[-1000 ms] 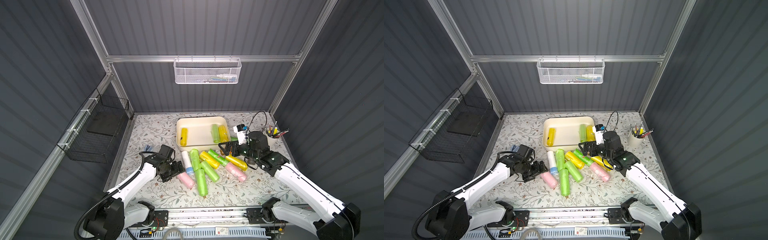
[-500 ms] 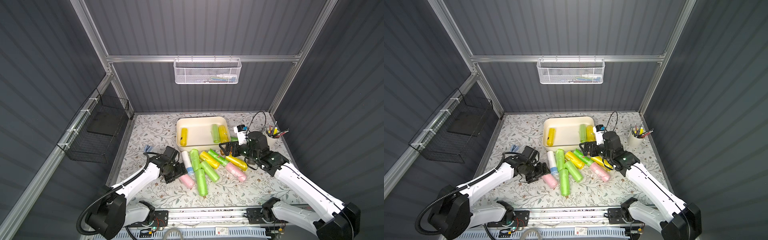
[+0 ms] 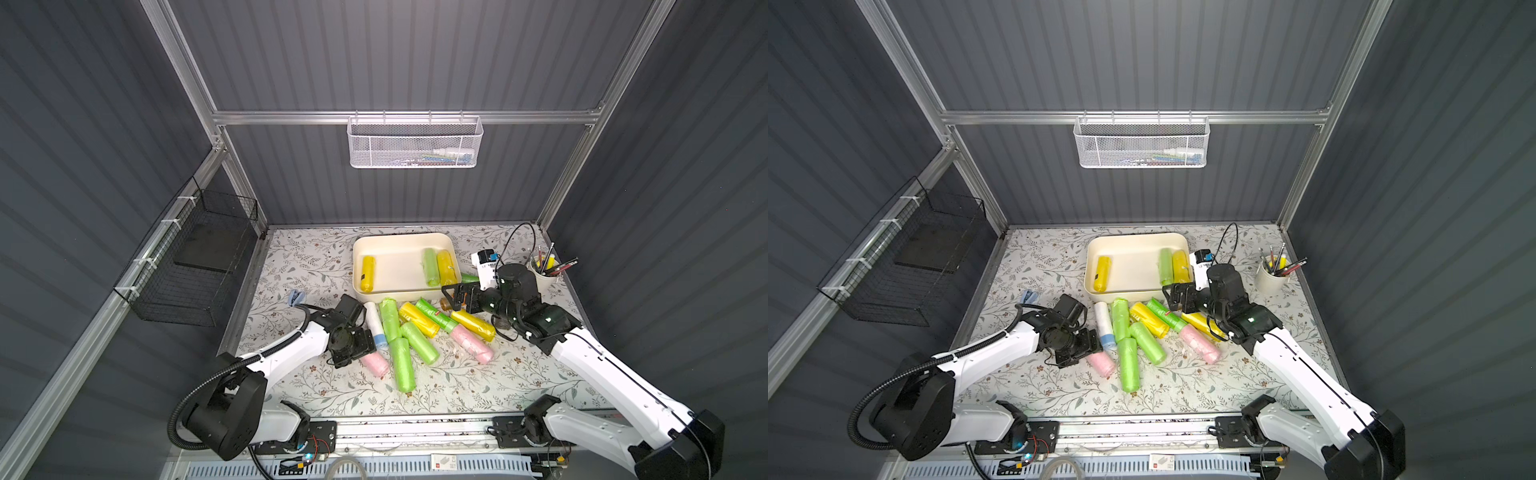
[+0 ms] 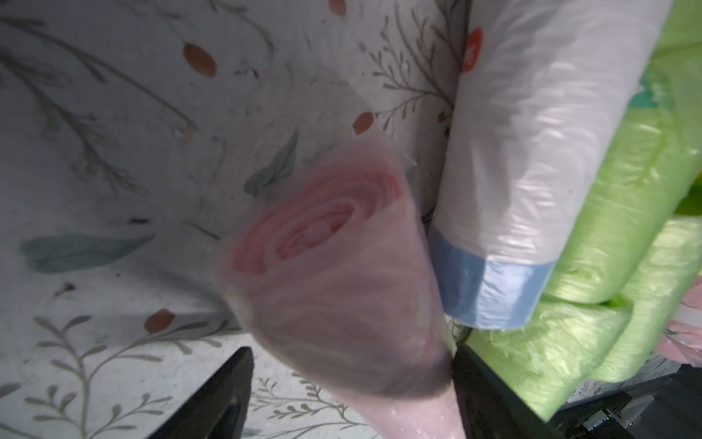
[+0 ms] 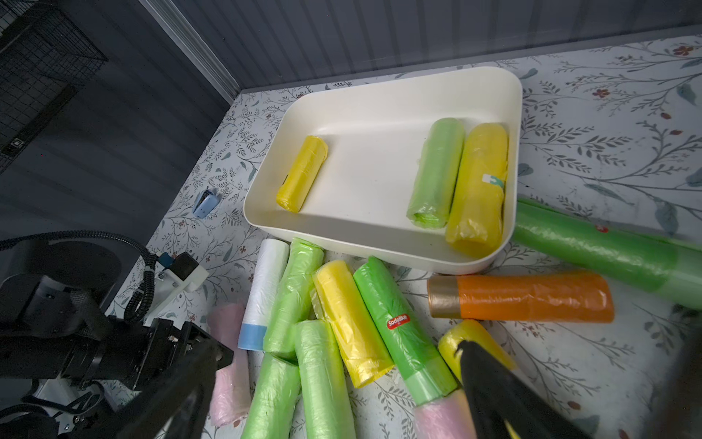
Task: Put the roll of trash bags into the storage box
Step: Pick up the roll of trash bags from the center of the board.
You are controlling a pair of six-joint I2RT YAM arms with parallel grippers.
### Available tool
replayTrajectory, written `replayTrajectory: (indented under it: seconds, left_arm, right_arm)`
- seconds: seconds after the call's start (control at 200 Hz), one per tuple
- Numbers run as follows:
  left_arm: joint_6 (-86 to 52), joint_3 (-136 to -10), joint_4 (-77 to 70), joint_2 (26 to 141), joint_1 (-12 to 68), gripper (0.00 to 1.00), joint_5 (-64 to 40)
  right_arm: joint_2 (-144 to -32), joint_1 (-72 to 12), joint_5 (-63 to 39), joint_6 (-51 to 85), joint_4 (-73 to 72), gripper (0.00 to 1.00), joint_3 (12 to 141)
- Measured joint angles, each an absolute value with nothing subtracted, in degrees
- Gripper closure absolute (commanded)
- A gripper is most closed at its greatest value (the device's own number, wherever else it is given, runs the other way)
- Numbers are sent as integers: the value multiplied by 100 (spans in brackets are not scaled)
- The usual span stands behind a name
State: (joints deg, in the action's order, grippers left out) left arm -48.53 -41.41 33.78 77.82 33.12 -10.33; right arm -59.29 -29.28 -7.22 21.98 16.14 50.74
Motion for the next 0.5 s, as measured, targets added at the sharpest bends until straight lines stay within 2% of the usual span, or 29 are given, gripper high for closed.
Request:
replayTrajectory:
  seconds: [0.37, 0.5]
  left_arm:
    - [-4849, -4303, 3332, 8267, 3673, 22, -797]
    - [-4827, -4333, 3332, 8322, 3673, 36, -744]
  right_arm:
    - [-5929, -2928, -563, 2178, 1688, 1, 5074]
    - [-5911, -2928, -506, 2178, 1763, 1, 5074]
